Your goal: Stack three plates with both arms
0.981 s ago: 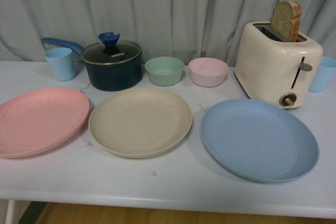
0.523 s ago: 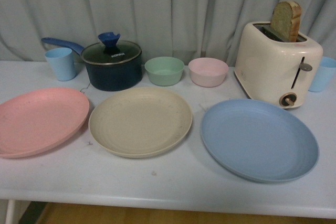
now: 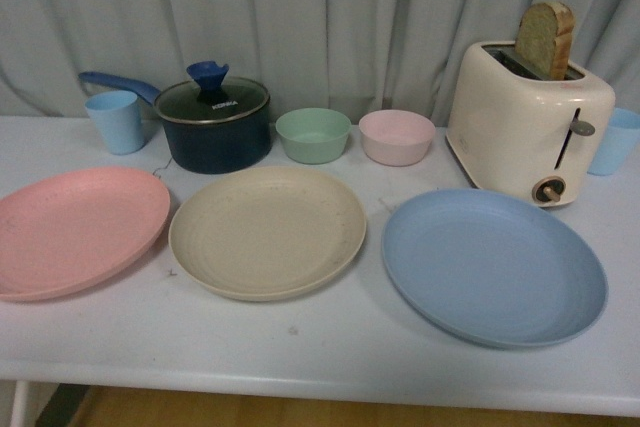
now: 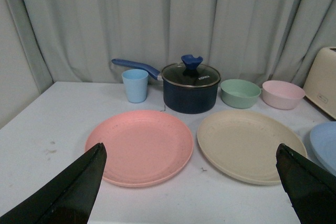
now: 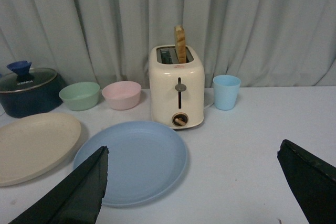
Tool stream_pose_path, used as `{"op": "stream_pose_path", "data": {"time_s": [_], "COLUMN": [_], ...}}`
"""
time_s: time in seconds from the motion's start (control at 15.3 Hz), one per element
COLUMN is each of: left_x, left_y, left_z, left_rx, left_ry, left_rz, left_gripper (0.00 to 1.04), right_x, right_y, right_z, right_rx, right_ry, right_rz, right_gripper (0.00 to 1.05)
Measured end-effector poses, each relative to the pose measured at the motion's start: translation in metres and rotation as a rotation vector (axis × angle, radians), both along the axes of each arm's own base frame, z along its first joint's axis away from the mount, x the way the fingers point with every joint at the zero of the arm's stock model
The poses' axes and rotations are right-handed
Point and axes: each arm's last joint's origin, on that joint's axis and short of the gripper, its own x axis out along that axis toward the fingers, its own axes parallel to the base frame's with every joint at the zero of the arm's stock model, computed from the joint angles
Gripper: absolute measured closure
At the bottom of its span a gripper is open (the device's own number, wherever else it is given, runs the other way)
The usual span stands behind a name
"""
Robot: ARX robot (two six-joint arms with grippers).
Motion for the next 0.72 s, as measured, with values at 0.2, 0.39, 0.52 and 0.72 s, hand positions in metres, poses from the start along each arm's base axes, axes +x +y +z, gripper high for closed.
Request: {"op": "stream_pose_path", "data": {"time_s": [0.2,0.39,0.52,0.72], "left_x": [0.0000,0.0000,0.0000,0.0000], "left_y": [0.0000,0.0000,0.0000,0.0000], "left_z": [0.0000,0.0000,0.0000,0.0000], "left_rx": [0.000,0.000,0.000,0.000], "left_ry": [0.000,0.000,0.000,0.000], "left_rz": [0.000,0.000,0.000,0.000], "left_gripper": [0.07,0.07,0.07,0.07], "right_x": [0.0000,0.0000,0.0000,0.0000], "right_y": [0.0000,0.0000,0.0000,0.0000], "right_z": [0.0000,0.0000,0.0000,0.0000], "right_rx": [0.000,0.000,0.000,0.000], "right_ry": [0.000,0.000,0.000,0.000], "right_rz": [0.000,0.000,0.000,0.000], "right_gripper": [0.06,0.06,0.06,0.06]}}
